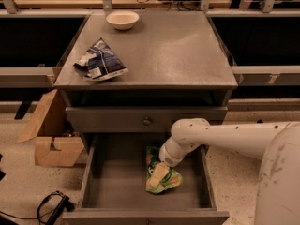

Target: Place green rice chip bag into middle drawer

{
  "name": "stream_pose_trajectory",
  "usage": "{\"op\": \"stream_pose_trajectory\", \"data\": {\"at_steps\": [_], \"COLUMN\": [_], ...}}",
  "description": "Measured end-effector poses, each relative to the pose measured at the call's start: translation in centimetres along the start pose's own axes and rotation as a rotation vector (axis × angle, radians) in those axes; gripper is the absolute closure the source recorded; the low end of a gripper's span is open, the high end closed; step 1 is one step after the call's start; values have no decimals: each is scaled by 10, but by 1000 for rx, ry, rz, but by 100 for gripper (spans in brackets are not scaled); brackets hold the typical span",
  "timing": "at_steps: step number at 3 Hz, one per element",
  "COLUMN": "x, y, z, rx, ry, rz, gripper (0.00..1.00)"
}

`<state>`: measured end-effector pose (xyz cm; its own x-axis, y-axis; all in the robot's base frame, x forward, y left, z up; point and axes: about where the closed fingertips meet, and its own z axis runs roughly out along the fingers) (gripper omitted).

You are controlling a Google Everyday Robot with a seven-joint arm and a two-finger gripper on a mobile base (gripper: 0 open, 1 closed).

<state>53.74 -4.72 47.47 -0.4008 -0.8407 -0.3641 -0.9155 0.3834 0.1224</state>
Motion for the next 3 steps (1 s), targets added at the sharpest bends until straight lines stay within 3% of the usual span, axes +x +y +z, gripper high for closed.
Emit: {"op": "stream_pose_trajectory", "data": {"at_steps": [1, 2, 3], "x": [6, 26, 24], "y": [24, 58, 74], "z": [-23, -57, -120], "rx": [-12, -30, 7], "ry": [19, 98, 208], "rz": [-24, -62, -128], "gripper": [0, 0, 0]}}
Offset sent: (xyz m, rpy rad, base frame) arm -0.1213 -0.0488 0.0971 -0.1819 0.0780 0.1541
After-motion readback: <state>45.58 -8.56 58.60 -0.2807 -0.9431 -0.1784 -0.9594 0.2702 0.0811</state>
